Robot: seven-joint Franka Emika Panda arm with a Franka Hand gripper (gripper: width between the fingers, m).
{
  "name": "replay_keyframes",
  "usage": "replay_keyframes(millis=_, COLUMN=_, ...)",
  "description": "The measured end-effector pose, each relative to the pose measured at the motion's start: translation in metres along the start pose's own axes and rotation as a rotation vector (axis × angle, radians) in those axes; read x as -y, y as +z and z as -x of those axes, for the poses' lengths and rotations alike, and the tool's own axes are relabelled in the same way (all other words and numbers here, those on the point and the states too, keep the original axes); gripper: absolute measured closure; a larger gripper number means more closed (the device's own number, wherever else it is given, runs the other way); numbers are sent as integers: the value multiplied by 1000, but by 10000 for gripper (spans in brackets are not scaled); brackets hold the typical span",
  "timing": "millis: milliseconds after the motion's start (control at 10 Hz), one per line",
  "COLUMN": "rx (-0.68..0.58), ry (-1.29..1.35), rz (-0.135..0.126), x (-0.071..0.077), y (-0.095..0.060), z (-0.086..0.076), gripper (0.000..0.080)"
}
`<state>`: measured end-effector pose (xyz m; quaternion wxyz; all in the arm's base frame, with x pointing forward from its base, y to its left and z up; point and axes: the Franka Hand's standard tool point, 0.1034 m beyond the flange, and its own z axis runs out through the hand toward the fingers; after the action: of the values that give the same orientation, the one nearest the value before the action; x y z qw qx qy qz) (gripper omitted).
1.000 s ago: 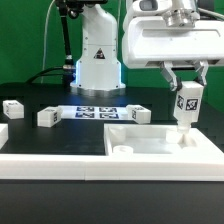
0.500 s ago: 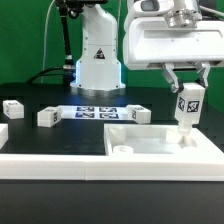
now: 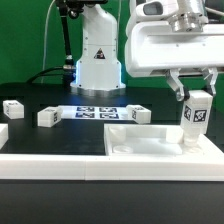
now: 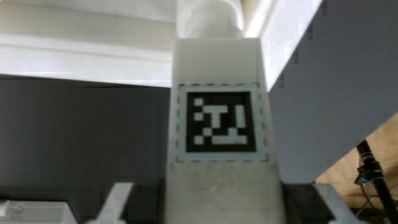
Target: Assemble one leg
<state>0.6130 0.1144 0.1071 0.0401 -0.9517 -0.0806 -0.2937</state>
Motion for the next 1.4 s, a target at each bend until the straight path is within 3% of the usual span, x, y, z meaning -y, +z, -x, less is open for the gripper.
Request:
replay_keyframes(millis=700, rx=-61, ry=-1, rz=7, x=0, y=3, z=-2, gripper=508)
replay_keyframes(millis=1000, rx=-22, ry=7, rz=8, x=-4, y=12, z=14, gripper=508)
replay_keyframes(millis=1400, rx=-15, ry=7, rz=9, x=-5, y=11, z=20, gripper=508)
